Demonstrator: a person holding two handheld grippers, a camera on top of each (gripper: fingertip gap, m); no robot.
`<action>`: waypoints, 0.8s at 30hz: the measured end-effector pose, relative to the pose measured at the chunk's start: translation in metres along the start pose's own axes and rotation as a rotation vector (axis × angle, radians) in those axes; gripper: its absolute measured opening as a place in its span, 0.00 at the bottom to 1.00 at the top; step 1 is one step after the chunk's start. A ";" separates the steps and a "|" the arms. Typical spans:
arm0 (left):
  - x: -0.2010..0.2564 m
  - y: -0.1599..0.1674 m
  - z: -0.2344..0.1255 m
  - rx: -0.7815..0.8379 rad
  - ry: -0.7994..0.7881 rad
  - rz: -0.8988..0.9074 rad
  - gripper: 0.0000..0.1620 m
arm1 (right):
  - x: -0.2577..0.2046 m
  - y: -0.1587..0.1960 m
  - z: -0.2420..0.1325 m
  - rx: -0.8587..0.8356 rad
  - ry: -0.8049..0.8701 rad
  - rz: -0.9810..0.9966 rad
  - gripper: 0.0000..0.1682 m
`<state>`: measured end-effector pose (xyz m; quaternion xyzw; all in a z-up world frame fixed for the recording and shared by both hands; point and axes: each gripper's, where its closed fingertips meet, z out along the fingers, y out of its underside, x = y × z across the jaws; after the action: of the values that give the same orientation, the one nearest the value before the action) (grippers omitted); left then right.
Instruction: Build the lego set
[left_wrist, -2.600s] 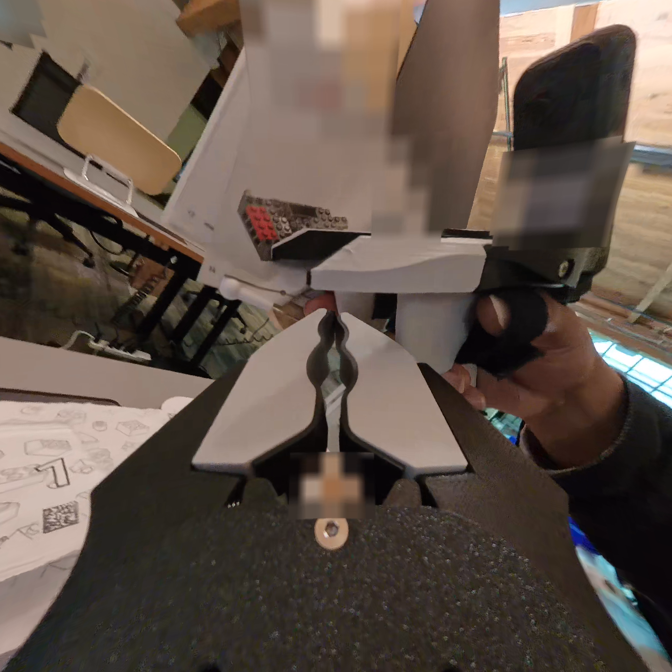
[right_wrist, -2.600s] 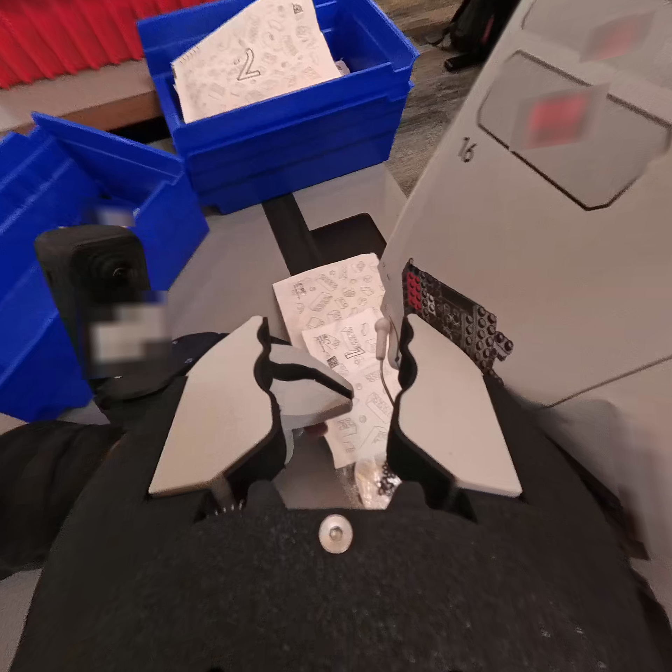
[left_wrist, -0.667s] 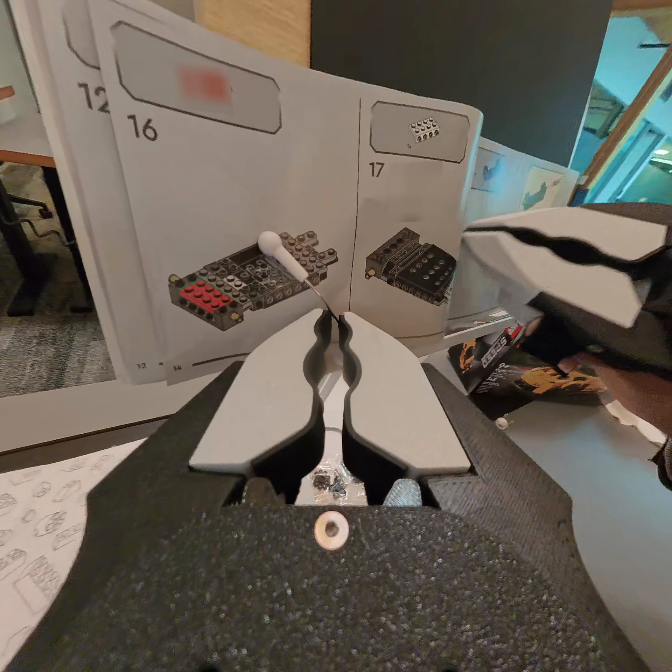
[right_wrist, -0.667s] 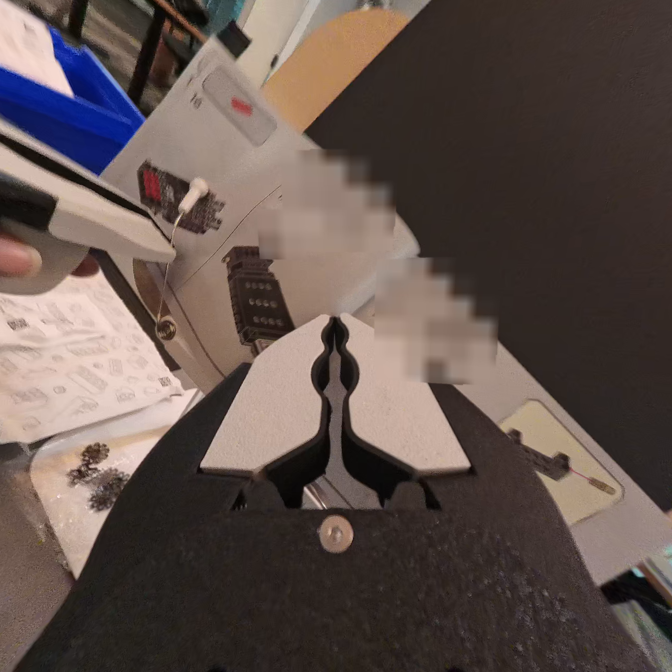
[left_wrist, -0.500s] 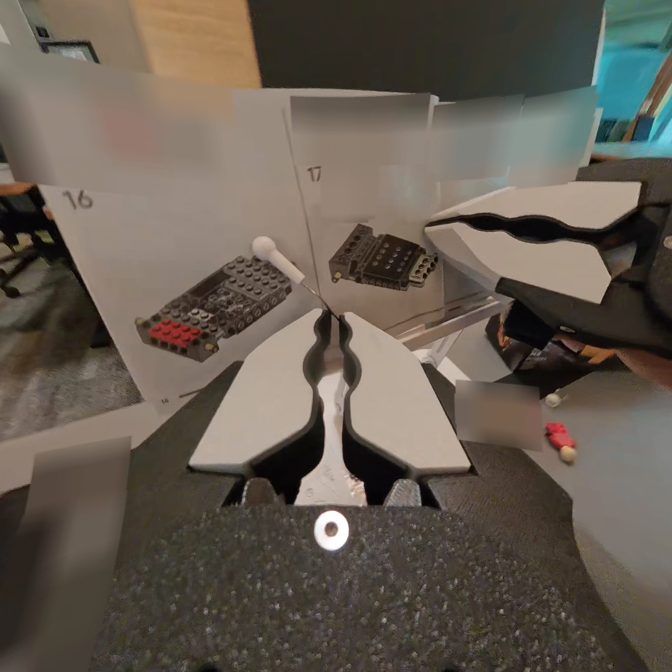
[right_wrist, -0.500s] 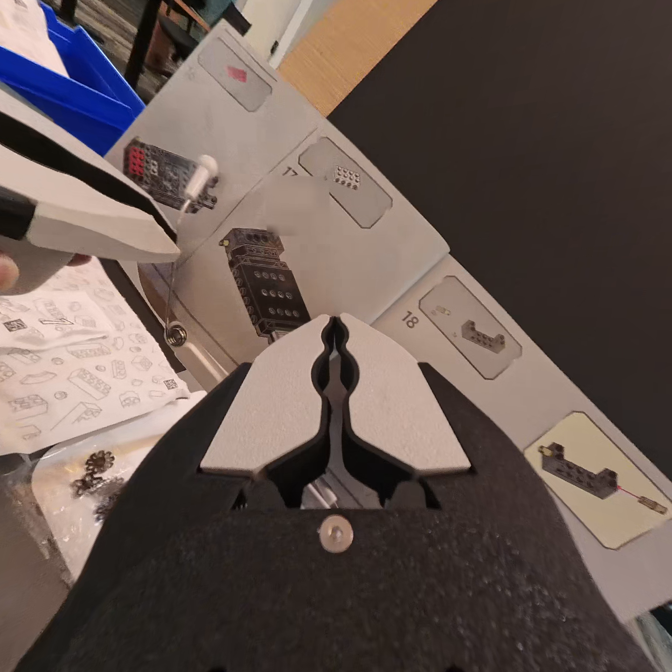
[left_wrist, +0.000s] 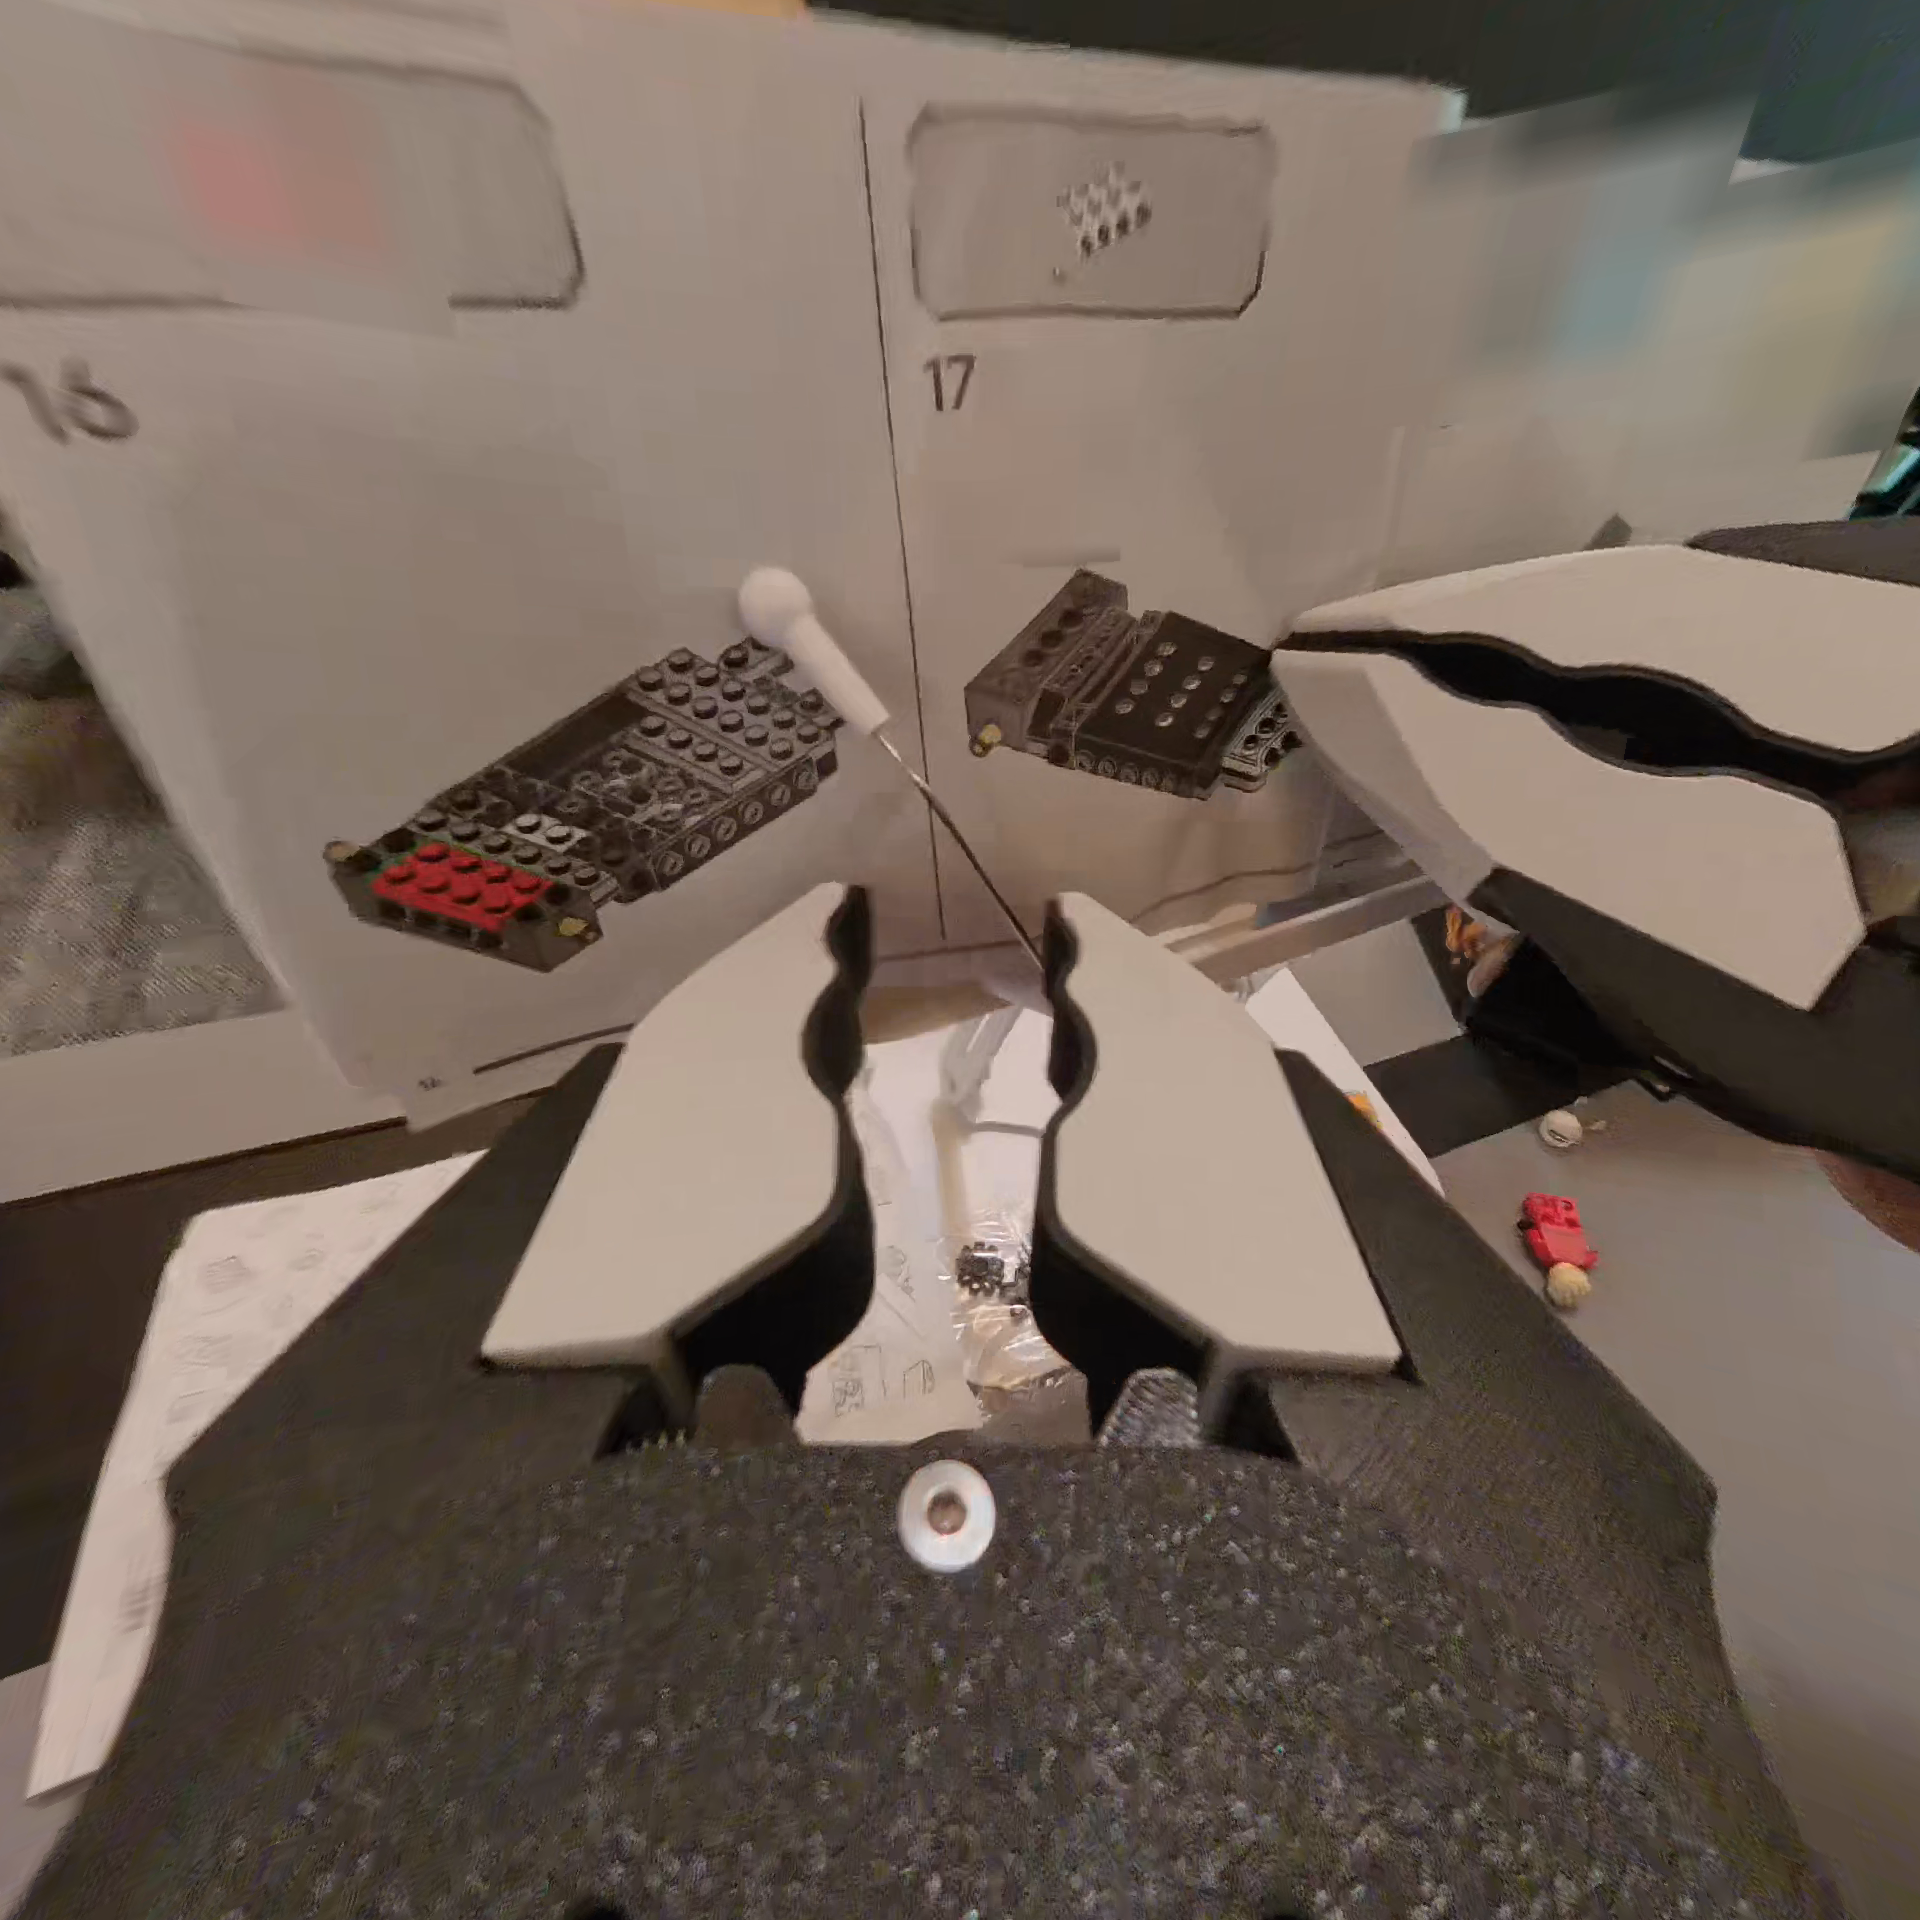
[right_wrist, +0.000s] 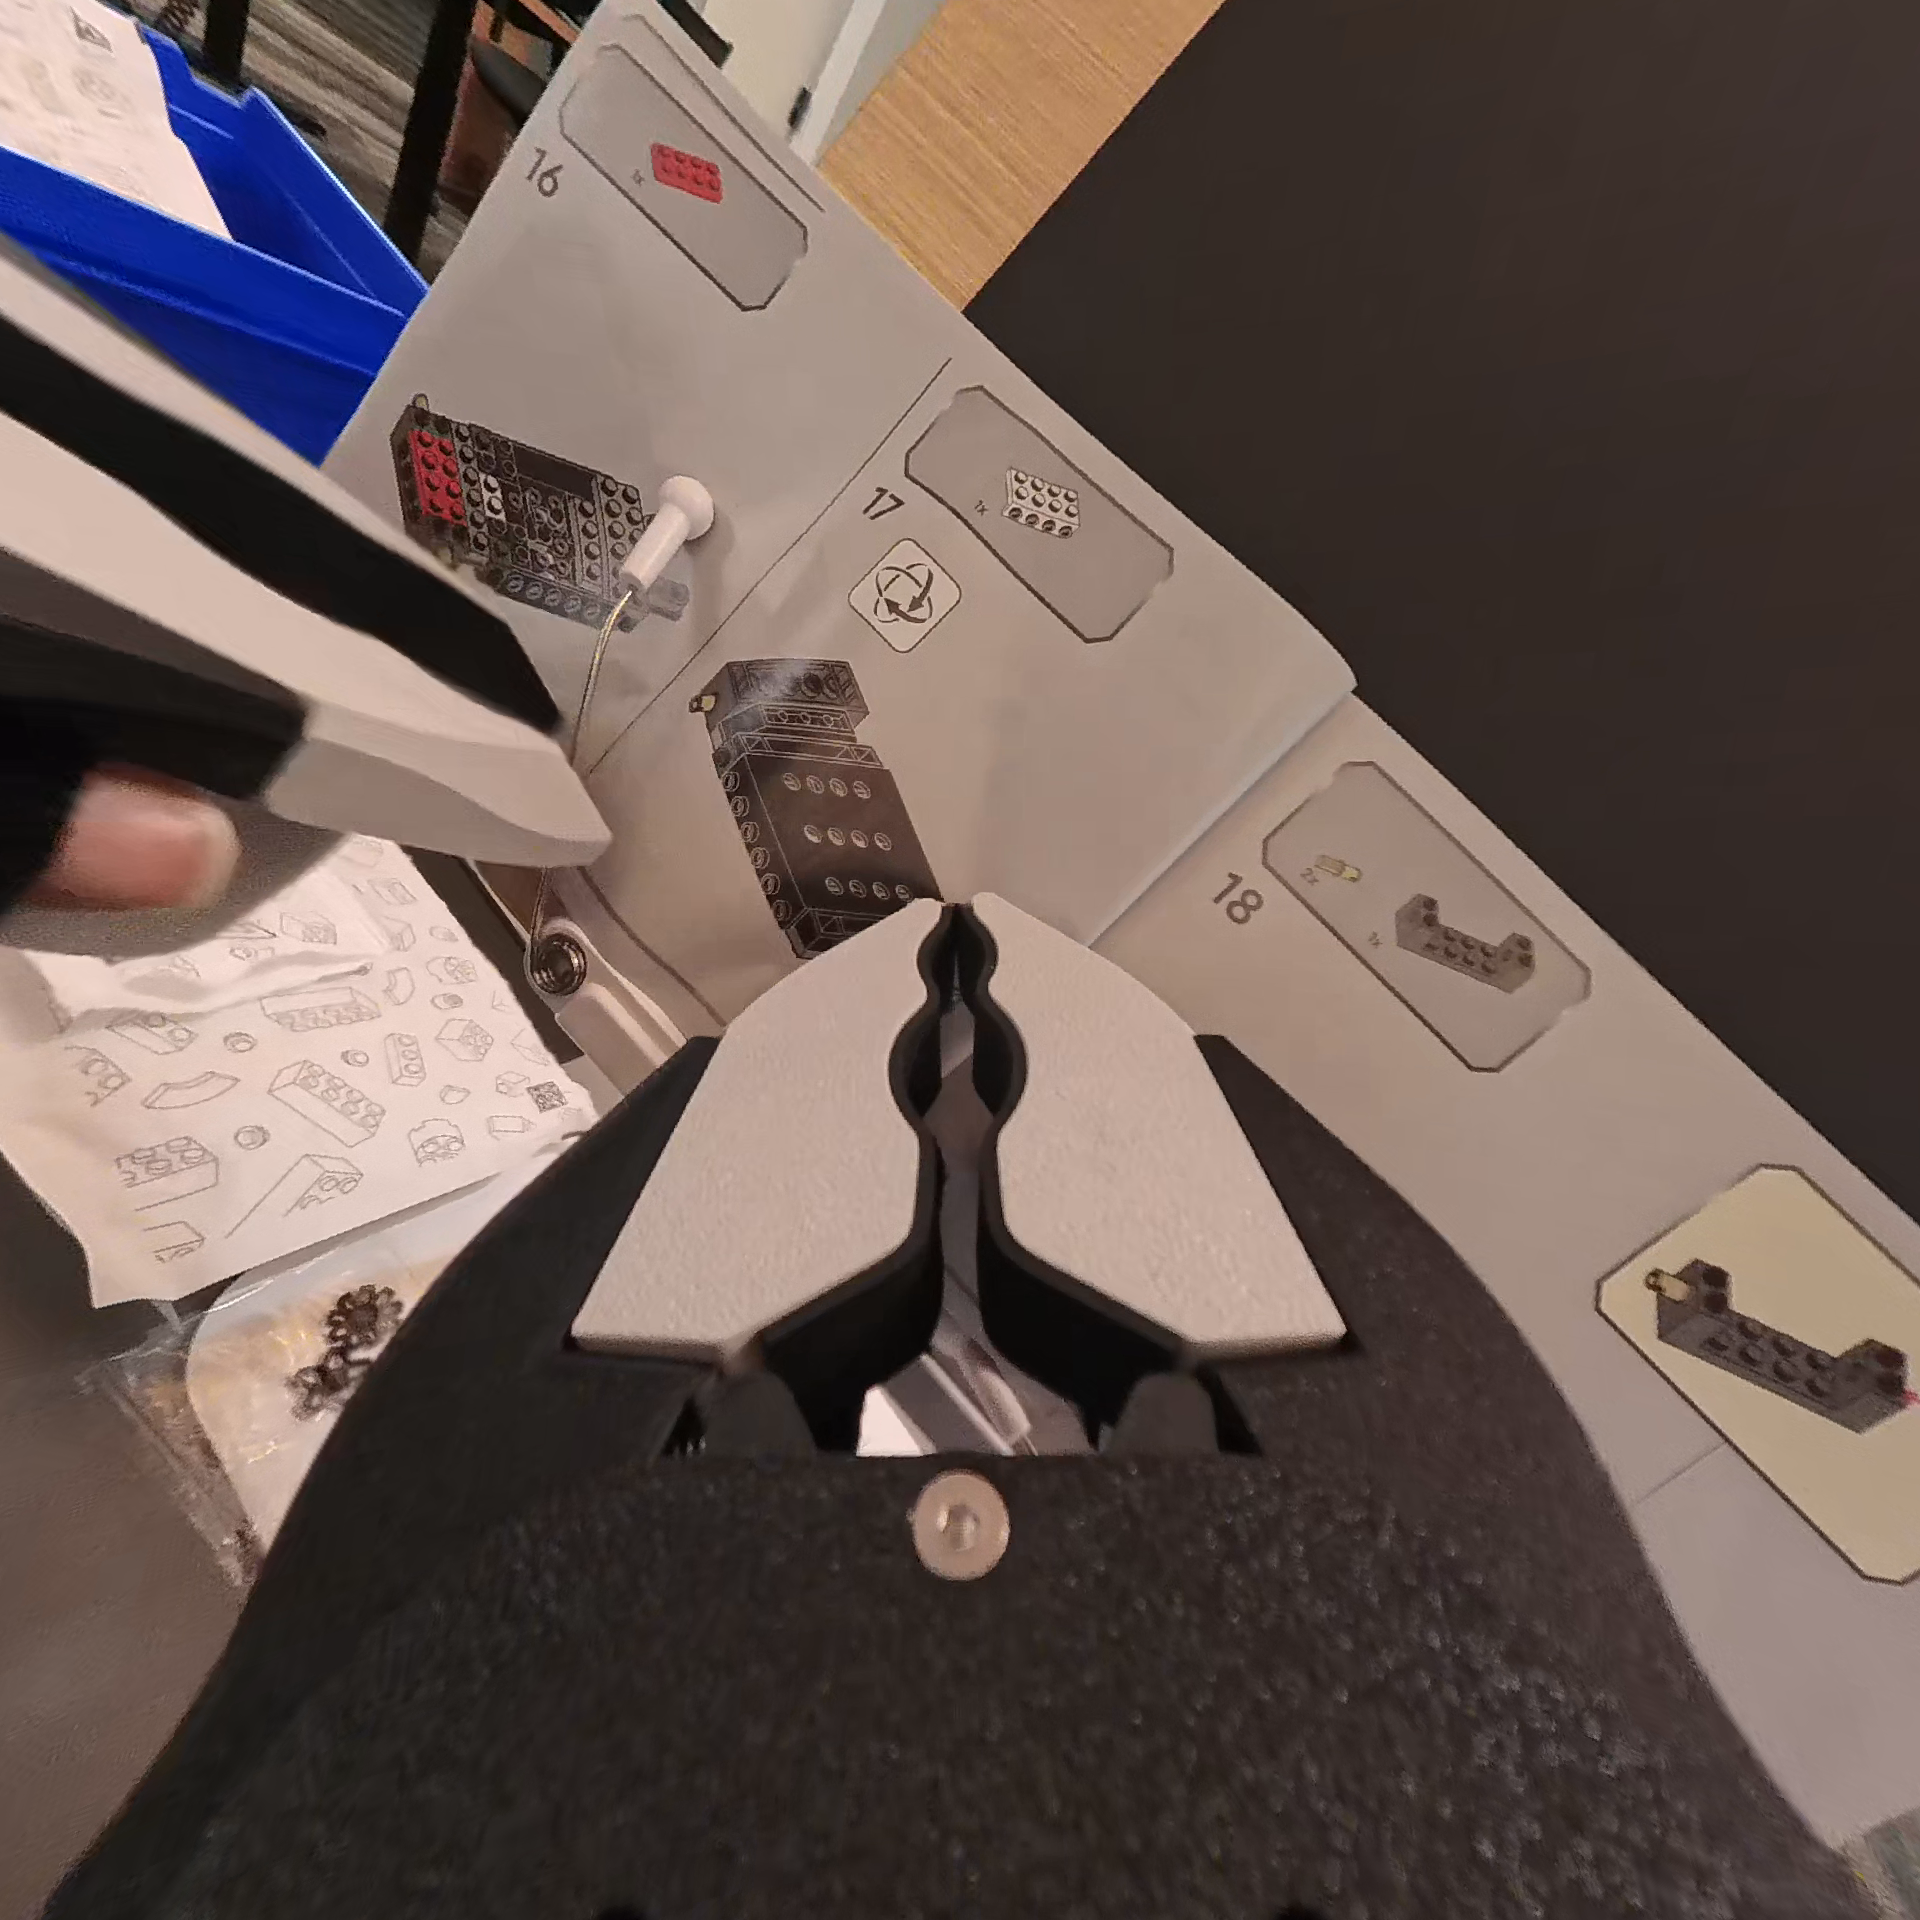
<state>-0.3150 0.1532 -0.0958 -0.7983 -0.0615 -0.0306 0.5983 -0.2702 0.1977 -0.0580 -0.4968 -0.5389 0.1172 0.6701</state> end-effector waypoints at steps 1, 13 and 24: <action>0.004 0.000 0.005 -0.005 0.038 -0.008 0.10 | 0.000 0.001 0.001 -0.001 0.000 0.006 0.00; 0.038 -0.002 0.018 0.001 -0.100 0.662 0.01 | -0.003 0.003 -0.003 -0.004 -0.094 0.184 0.00; 0.038 -0.003 0.018 -0.014 -0.126 0.898 0.02 | 0.014 0.030 -0.040 -0.027 -0.092 0.260 0.04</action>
<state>-0.2781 0.1736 -0.0938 -0.7501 0.2547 0.2803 0.5421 -0.2199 0.2002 -0.0707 -0.5654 -0.5017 0.2183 0.6172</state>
